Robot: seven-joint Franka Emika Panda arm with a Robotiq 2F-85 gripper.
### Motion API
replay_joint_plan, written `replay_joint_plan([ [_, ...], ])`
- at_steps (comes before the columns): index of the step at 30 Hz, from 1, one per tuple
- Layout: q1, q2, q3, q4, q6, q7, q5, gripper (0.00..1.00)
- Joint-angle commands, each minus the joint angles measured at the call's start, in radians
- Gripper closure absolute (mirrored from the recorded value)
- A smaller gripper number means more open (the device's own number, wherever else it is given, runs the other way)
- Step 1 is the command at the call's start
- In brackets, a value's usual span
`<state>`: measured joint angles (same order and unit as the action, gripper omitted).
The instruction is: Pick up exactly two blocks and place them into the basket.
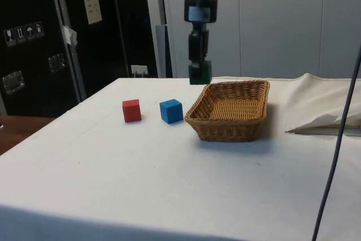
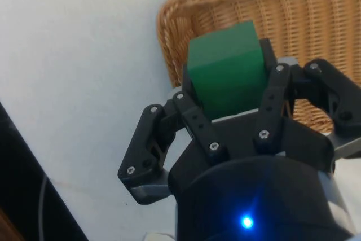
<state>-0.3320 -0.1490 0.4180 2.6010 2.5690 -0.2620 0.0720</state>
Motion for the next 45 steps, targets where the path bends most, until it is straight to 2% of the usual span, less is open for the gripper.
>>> replay_joint_plan([
  [1, 0.010, -0.001, -0.002, 0.017, 0.012, 0.016, -0.026, 0.98],
  [3, 0.012, -0.001, 0.000, 0.044, 0.026, 0.011, -0.027, 0.98],
  [4, 0.004, 0.000, 0.002, 0.035, 0.011, -0.002, -0.004, 0.98],
  [5, 0.013, 0.000, 0.002, 0.052, 0.032, 0.009, -0.027, 0.98],
  [8, 0.013, 0.005, 0.007, 0.078, 0.057, 0.001, -0.024, 0.98],
  [11, 0.011, 0.011, 0.013, 0.104, 0.089, -0.008, -0.019, 0.98],
  [12, 0.005, 0.006, 0.014, 0.102, 0.073, -0.015, -0.004, 0.98],
  [13, 0.011, 0.016, 0.016, 0.121, 0.111, -0.013, -0.014, 0.98],
  [18, 0.006, 0.033, 0.026, 0.165, 0.180, -0.022, -0.001, 0.98],
  [19, 0.004, 0.042, 0.028, 0.182, 0.209, -0.024, 0.006, 0.98],
  [20, 0.004, 0.046, 0.028, 0.189, 0.220, -0.025, 0.009, 0.98],
  [21, 0.006, 0.047, 0.026, 0.180, 0.202, -0.018, -0.001, 0.98],
  [25, 0.000, 0.074, 0.027, 0.220, 0.284, -0.027, 0.021, 0.98],
  [29, -0.001, 0.100, 0.023, 0.225, 0.322, -0.025, 0.026, 0.98],
  [30, 0.005, 0.112, 0.024, 0.220, 0.316, -0.015, 0.004, 0.98],
  [31, -0.001, 0.105, 0.022, 0.226, 0.328, -0.025, 0.026, 0.98],
  [33, 0.000, 0.114, 0.020, 0.226, 0.340, -0.025, 0.027, 0.97],
  [35, 0.001, 0.117, 0.020, 0.226, 0.341, -0.025, 0.027, 0.86],
  [39, 0.001, 0.117, 0.021, 0.227, 0.343, -0.026, 0.027, 0.47],
  [40, 0.005, 0.135, 0.023, 0.218, 0.340, -0.014, 0.006, 0.37],
  [41, 0.001, 0.118, 0.021, 0.227, 0.343, -0.026, 0.028, 0.27],
  [43, 0.001, 0.118, 0.021, 0.227, 0.343, -0.026, 0.028, 0.07],
  [44, 0.001, 0.118, 0.021, 0.227, 0.343, -0.026, 0.028, 0.01],
  [45, 0.001, 0.118, 0.021, 0.227, 0.343, -0.026, 0.028, 0.00],
])
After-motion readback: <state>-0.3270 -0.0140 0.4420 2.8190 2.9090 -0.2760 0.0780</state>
